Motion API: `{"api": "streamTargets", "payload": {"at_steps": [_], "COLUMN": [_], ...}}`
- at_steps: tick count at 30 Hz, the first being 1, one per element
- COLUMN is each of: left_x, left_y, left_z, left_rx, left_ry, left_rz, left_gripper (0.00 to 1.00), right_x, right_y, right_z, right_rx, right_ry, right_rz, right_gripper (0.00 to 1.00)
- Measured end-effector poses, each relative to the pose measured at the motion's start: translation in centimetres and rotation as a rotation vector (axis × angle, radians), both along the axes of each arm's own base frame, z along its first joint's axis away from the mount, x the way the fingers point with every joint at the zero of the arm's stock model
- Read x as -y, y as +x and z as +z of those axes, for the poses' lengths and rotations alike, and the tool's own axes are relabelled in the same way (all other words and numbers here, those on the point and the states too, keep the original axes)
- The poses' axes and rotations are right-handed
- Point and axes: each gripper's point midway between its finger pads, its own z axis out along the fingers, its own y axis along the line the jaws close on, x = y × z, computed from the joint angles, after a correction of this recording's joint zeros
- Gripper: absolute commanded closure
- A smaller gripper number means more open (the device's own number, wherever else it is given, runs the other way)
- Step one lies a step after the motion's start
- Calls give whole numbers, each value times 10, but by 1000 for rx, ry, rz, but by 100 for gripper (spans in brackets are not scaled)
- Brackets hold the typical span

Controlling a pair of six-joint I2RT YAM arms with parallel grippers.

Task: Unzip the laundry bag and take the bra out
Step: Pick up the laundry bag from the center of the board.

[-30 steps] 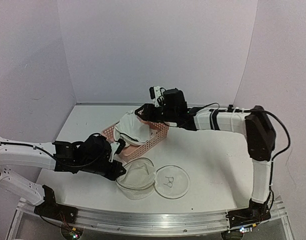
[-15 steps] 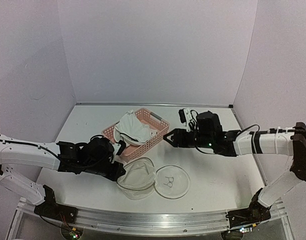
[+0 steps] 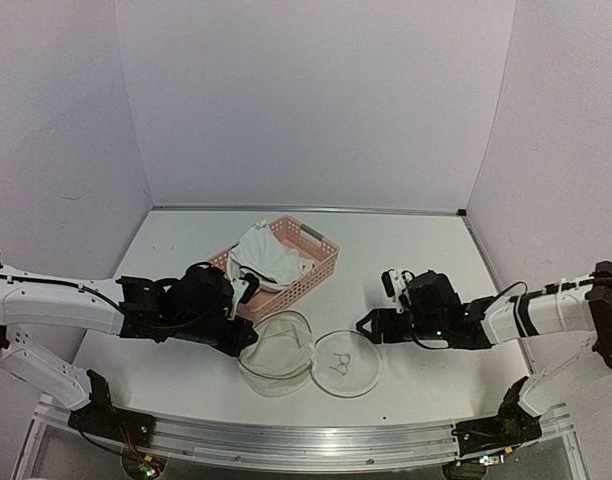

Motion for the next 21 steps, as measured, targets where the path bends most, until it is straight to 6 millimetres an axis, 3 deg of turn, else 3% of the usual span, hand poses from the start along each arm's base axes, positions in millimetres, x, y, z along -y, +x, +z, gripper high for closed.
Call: {"api": "streamTargets", "payload": {"at_steps": [9,21], "left_x": [1,1], "left_y": [-2,-3], "left_z": [0,2], "left_rx": [-6,-4], "left_ry": [-2,-9], "left_rz": [-6,-10], "left_gripper": [100,100], "right_x": [-11,-30], "right_y": [9,24], "right_z": [-43,-48], "right_rx": [-62,-71], "right_ry": [-103,18], "right_rz": [68,167], "right_gripper": [30,34]}}
